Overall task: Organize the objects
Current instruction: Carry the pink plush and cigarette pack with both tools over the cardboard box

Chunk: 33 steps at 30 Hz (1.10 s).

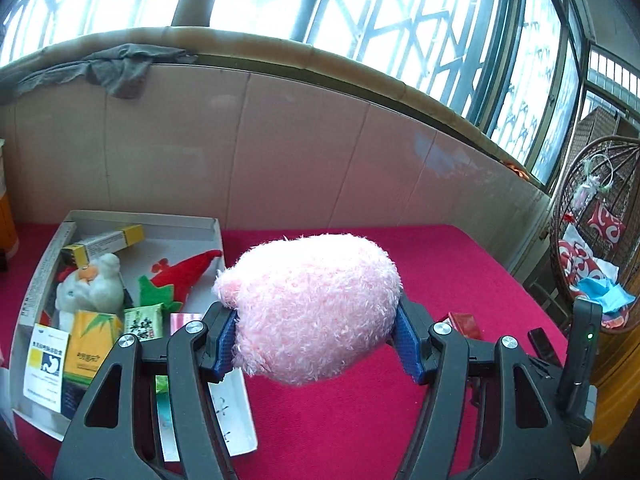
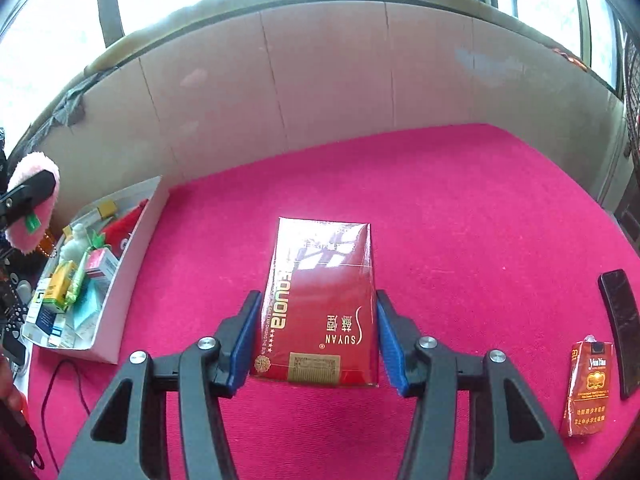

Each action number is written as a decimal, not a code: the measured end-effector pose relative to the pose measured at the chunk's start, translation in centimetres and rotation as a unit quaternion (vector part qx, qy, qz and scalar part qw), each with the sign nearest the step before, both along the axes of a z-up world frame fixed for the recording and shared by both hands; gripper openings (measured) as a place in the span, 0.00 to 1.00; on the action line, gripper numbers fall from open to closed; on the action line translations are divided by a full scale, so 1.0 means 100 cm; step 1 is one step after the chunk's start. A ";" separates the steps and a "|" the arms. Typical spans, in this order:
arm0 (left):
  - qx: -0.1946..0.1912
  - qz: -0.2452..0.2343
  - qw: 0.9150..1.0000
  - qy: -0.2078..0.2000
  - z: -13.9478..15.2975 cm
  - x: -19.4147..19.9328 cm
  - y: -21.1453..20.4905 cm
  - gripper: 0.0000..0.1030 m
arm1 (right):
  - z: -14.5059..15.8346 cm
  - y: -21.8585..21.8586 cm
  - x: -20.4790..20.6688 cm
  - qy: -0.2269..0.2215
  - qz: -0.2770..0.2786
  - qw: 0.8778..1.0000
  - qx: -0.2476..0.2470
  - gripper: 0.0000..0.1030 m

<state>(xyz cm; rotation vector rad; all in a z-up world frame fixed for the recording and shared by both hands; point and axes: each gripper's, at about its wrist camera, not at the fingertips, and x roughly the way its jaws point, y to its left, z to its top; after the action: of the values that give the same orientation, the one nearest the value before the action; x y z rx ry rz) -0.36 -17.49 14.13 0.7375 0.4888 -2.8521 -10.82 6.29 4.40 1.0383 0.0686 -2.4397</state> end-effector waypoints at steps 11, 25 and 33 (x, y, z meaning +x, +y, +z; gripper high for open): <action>0.006 0.069 0.998 0.014 0.007 0.048 -0.060 0.62 | 0.049 -0.085 0.030 0.030 0.092 0.995 -0.019 0.53; 0.017 0.157 0.987 -0.030 -0.004 0.053 -0.157 0.62 | 0.069 -0.234 0.041 -0.002 0.225 0.974 -0.028 0.53; -0.023 0.209 0.976 -0.063 -0.021 0.052 -0.167 0.65 | 0.030 -0.307 0.019 -0.007 0.245 0.970 -0.003 0.53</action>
<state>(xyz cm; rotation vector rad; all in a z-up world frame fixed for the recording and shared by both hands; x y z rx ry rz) 4.87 -34.20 12.04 0.7054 0.4896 -2.4021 -8.90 -24.40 7.41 0.9077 0.2787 -1.9820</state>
